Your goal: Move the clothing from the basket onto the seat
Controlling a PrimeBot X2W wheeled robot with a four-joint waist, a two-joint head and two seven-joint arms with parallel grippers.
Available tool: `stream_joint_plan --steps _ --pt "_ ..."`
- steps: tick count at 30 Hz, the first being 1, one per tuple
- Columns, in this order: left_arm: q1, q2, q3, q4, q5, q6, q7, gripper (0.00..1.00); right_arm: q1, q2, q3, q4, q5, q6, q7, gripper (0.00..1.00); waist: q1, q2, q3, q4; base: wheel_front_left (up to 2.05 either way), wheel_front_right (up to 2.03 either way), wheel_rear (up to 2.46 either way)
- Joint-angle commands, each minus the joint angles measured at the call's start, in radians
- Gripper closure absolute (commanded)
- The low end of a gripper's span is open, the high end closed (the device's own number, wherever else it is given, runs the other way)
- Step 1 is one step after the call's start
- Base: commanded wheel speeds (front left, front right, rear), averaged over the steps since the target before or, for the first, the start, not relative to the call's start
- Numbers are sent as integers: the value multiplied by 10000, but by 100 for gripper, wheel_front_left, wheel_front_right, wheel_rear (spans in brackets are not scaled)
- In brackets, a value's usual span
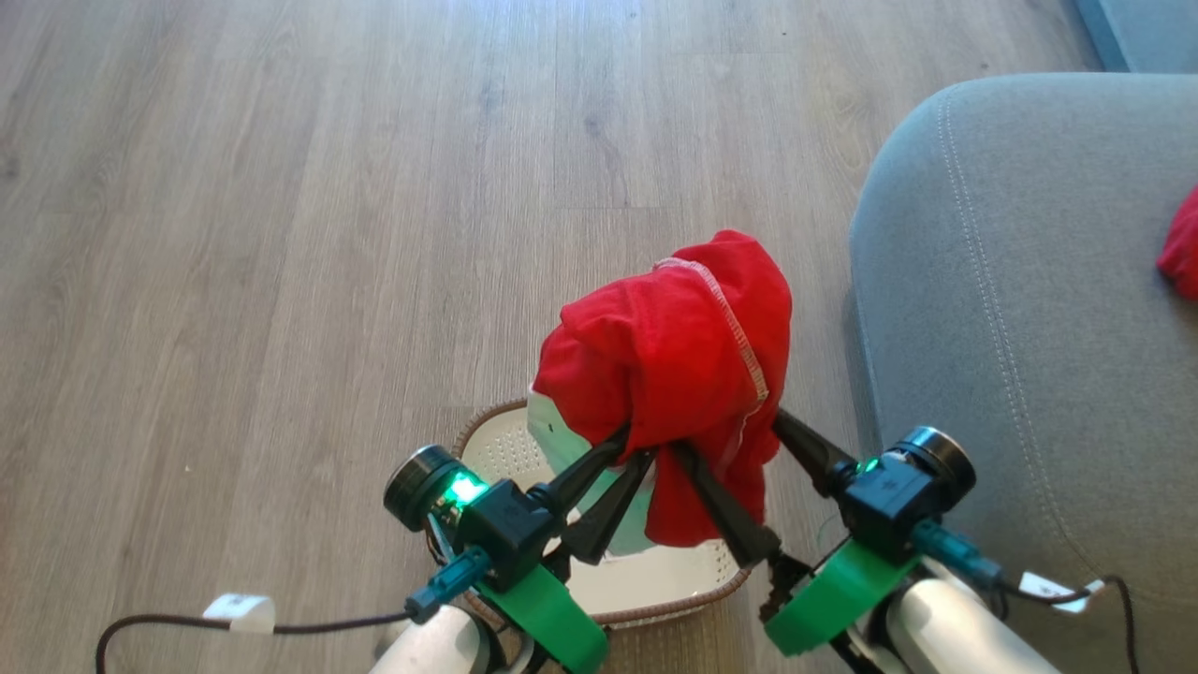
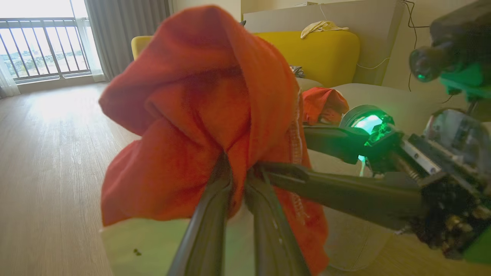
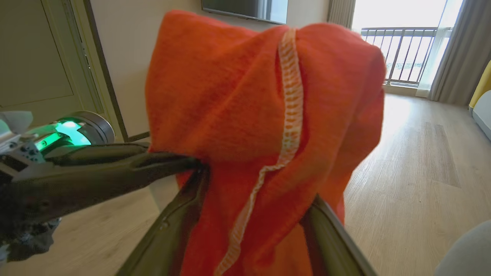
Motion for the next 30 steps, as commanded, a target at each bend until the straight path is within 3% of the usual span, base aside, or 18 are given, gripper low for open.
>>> stream_joint_plan --steps 1,12,23,24,25,26,27,30 --pt "-583 -118 95 -413 -63 -23 -51 100 -342 53 381 -250 -211 8 -65 0 0 0 -4 17 0 0 0" --pt "-617 -117 341 -437 -118 -23 -51 100 -322 -82 444 -141 -508 8 -65 0 0 0 99 -11 0 0 0" --pt "-704 -125 -24 -495 -171 -23 -51 100 -455 159 314 247 -1147 8 -65 0 0 0 161 -5 0 0 0" --pt "-709 -122 -43 -492 -178 -23 -51 100 -454 195 290 293 -1165 8 -65 35 0 0 154 2 0 0 0" --pt "-712 -117 -59 -492 -186 -23 -51 100 -456 238 249 321 -1175 8 -65 62 0 0 154 6 0 0 0" --pt "-716 -110 -72 -490 -193 -23 -51 100 -459 295 178 320 -1177 8 -65 85 0 0 153 11 0 0 0" --pt "-721 -104 -79 -486 -198 -23 -51 100 -458 352 111 295 -1169 8 -65 100 0 0 158 15 0 0 0" --pt "-725 -85 -76 -457 -205 -23 -51 100 -431 469 -40 184 -1141 8 -65 100 0 0 160 22 0 0 0"
